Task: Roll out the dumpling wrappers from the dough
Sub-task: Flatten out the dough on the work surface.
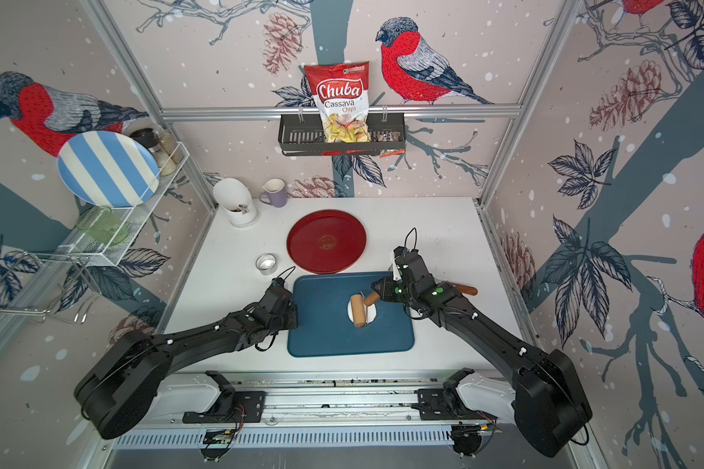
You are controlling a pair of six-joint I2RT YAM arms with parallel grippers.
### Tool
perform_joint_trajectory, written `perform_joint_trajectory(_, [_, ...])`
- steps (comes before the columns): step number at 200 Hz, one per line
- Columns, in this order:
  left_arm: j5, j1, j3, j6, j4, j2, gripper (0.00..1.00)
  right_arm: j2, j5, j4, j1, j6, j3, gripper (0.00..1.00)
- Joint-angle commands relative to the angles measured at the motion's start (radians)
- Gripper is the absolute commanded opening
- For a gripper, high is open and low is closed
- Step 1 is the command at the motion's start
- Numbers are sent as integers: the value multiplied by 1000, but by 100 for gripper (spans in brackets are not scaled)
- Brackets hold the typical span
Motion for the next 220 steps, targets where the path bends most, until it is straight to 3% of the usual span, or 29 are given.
perform_joint_trajectory(1, [34,-3,-5,9,-69,4,0,21,4,-105,19,-1,4,0])
perform_joint_trajectory(86, [33,-3,-4,8,-68,5,0,85,180,-208,195,82,69,0])
perform_joint_trajectory(163, [32,-3,-5,7,-69,3,0,114,241,-246,262,87,121,0])
perform_joint_trajectory(194, [29,-3,-5,6,-72,5,0,49,231,-230,204,99,148,0])
perform_joint_trajectory(220, [26,-4,-2,4,-74,8,0,-51,125,-132,95,103,150,0])
